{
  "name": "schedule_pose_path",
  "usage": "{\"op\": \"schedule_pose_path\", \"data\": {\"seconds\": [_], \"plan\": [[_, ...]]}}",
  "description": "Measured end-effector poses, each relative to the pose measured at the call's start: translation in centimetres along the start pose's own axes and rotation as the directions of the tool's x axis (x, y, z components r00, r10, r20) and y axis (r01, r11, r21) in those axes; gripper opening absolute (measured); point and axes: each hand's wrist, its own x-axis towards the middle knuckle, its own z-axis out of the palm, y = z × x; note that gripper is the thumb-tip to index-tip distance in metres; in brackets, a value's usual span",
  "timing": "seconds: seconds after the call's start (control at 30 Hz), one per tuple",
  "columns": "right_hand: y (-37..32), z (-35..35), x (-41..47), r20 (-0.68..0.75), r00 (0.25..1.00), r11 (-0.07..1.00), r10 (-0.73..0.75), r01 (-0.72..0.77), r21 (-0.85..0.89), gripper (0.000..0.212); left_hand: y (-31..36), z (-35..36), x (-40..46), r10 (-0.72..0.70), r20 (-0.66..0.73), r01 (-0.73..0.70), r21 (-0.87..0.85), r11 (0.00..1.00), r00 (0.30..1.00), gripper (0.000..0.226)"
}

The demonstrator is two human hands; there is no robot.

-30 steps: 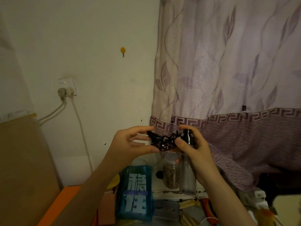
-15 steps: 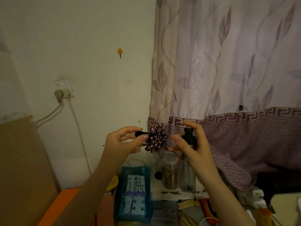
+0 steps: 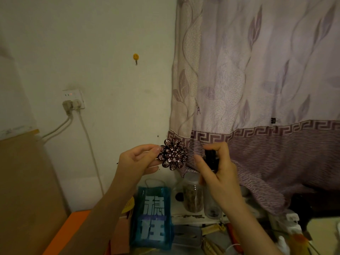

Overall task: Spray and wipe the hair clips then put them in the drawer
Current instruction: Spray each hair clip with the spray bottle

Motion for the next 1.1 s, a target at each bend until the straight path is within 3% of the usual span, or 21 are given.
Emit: {"op": "schedule_pose_path", "data": {"seconds": [0.3, 0.5, 0.67, 1.1], "plan": [[1.2, -0.3, -0.2, -0.043, 0.999, 0.999, 0.029, -0.028, 0.021, 0.021, -0.9, -0.1, -0.3, -0.019, 0.001, 0.019, -0.015, 1.0, 1.0, 0.035], [2.6, 0.1, -1.6, 0.076, 0.98, 0.97, 0.185, -0.194, 0.146, 0.074, -3.0, -0.3, -1.4, -0.075, 0.029, 0.075, -0.01, 0.997, 0.997, 0.043], [3.9, 1.3, -3.5, 0.19, 0.942, 0.934, 0.276, -0.31, 0.178, 0.096, -6.1, -0.1, -2.8, -0.249, -0.028, 0.245, -0.088, 0.965, 0.968, 0.031], [8.5, 3.3, -9.1, 0.344, 0.853, 0.881, 0.393, -0.456, 0.123, 0.079, -13.2, -0.6, -7.8, -0.49, -0.082, 0.476, -0.145, 0.868, 0.868, 0.039]]}}
